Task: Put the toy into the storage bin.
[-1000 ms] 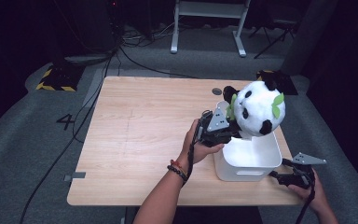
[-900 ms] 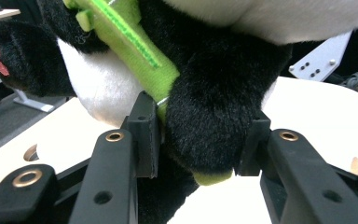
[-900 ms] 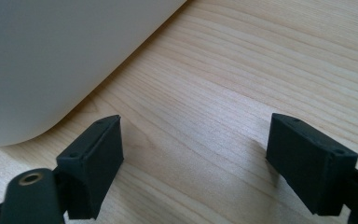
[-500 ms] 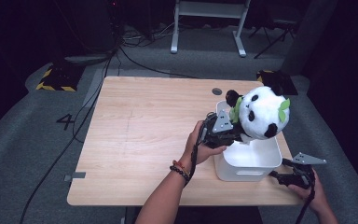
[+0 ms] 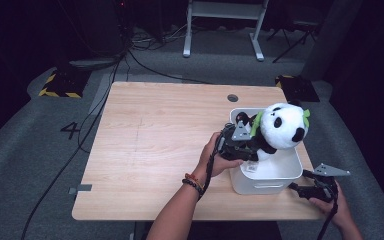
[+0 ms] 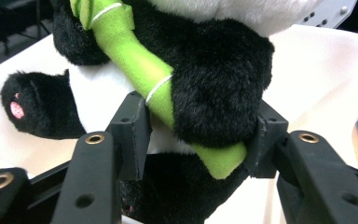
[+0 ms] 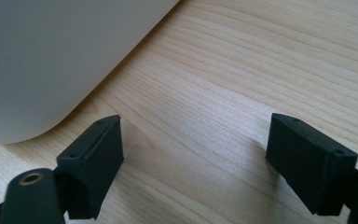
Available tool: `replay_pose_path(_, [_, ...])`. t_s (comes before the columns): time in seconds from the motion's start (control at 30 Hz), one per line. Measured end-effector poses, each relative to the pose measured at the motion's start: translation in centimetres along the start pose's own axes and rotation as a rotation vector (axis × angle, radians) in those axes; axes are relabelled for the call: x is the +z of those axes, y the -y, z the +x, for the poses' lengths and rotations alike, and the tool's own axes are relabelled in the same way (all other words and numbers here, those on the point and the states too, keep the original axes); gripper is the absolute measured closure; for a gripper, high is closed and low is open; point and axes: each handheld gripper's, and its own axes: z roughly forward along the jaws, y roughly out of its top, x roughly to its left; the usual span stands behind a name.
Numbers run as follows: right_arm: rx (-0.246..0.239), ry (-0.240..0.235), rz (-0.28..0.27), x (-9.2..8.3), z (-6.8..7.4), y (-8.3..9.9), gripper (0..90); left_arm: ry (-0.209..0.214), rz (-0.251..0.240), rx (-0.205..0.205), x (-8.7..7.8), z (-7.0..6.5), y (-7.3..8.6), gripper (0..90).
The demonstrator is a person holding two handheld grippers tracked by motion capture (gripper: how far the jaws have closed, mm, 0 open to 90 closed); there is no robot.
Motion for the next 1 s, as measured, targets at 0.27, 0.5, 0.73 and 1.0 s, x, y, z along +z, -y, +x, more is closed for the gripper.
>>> replay_pose_path(0.27, [-0.004,0.003,0.0,0.01,-0.05,-0.01,18.6,-0.03,-0.054,-0.062,-1.01,0.59,-0.22,30.1])
replay_pose_path(0.5, [-0.005,0.001,0.002,-0.01,-0.07,-0.02,18.6,-0.057,-0.029,-0.072,-0.87,0.82,-0.22,26.3])
replay_pose_path(0.73, [-0.006,0.002,0.002,-0.01,-0.07,-0.01,18.7,-0.079,-0.011,-0.065,-0.69,0.81,-0.62,23.5])
replay_pose_path(1.0, [-0.005,0.002,0.002,-0.01,-0.07,-0.01,18.7,-0.085,0.002,-0.07,-0.57,1.01,-0.77,20.3])
